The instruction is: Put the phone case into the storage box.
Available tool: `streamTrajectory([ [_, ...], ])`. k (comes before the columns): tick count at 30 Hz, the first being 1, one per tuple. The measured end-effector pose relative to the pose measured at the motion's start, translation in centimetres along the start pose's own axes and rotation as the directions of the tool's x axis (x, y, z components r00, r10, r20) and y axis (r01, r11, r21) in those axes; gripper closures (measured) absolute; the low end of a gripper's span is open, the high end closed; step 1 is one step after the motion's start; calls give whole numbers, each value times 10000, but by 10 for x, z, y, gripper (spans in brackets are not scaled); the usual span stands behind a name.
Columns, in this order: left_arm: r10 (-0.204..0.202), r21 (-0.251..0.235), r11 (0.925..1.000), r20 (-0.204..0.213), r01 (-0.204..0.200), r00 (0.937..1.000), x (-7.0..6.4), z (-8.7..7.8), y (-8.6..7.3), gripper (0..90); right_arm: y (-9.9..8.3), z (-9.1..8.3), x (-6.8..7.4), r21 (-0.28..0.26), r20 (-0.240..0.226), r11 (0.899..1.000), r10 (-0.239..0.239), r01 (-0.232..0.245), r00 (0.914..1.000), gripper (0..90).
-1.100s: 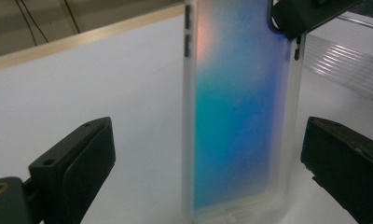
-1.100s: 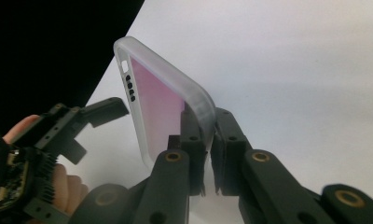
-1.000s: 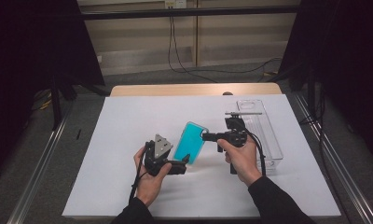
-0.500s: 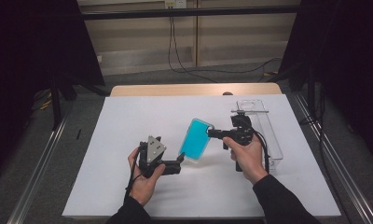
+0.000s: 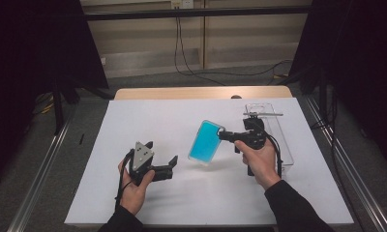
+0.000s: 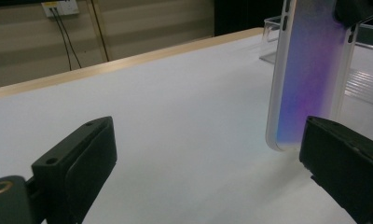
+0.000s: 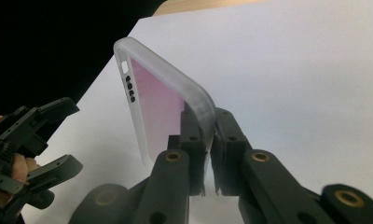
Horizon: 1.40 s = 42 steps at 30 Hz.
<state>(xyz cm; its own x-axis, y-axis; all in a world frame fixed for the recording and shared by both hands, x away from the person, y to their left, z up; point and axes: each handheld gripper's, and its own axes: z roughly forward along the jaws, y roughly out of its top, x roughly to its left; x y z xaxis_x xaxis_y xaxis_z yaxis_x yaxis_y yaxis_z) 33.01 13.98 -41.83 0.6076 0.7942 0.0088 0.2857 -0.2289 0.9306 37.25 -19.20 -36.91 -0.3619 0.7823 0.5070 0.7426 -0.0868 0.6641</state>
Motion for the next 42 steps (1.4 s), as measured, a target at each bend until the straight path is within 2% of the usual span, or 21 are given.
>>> streamTrajectory([
  [6, 50, -412, 9991, 59, -47, 10000, 5, -14, -5, 32, -1, -5, 0, -152, 80, 9995, -270, 271, 9996, 843],
  [9, 38, -451, 9990, -40, -39, 10000, 8, -21, -9, 26, -1, -8, -3, -238, 161, 9991, -357, 361, 9992, 843],
  [15, -127, -744, 9971, 65, 132, 9999, 17, -29, -15, 17, 1, -15, -8, -384, 246, 9983, -430, 440, 9988, 843],
  [19, -255, -774, 9967, -31, 252, 9997, 22, -32, -18, 20, 1, -18, -9, -499, 254, 9974, -514, 526, 9984, 843],
  [23, -410, -1029, 9939, -189, 388, 9990, 25, -38, -19, 29, 2, -22, -10, -546, 282, 9963, -656, 671, 9974, 843],
  [24, -351, -1049, 9939, -181, 330, 9992, 27, -39, -20, 30, 3, -23, -10, -562, 293, 9959, -692, 707, 9972, 843],
  [34, -800, -1189, 9899, -221, 768, 9966, 35, -56, -31, 29, 10, -37, -14, -813, 396, 9914, -1000, 1030, 9942, 843],
  [37, -743, -1164, 9907, -298, 704, 9968, 36, -61, -34, 21, 13, -40, -15, -876, 421, 9898, -1090, 1124, 9931, 843],
  [42, -848, -1342, 9878, -384, 789, 9957, 40, -70, -37, 12, 18, -46, -16, -966, 548, 9873, -1212, 1261, 9911, 843],
])
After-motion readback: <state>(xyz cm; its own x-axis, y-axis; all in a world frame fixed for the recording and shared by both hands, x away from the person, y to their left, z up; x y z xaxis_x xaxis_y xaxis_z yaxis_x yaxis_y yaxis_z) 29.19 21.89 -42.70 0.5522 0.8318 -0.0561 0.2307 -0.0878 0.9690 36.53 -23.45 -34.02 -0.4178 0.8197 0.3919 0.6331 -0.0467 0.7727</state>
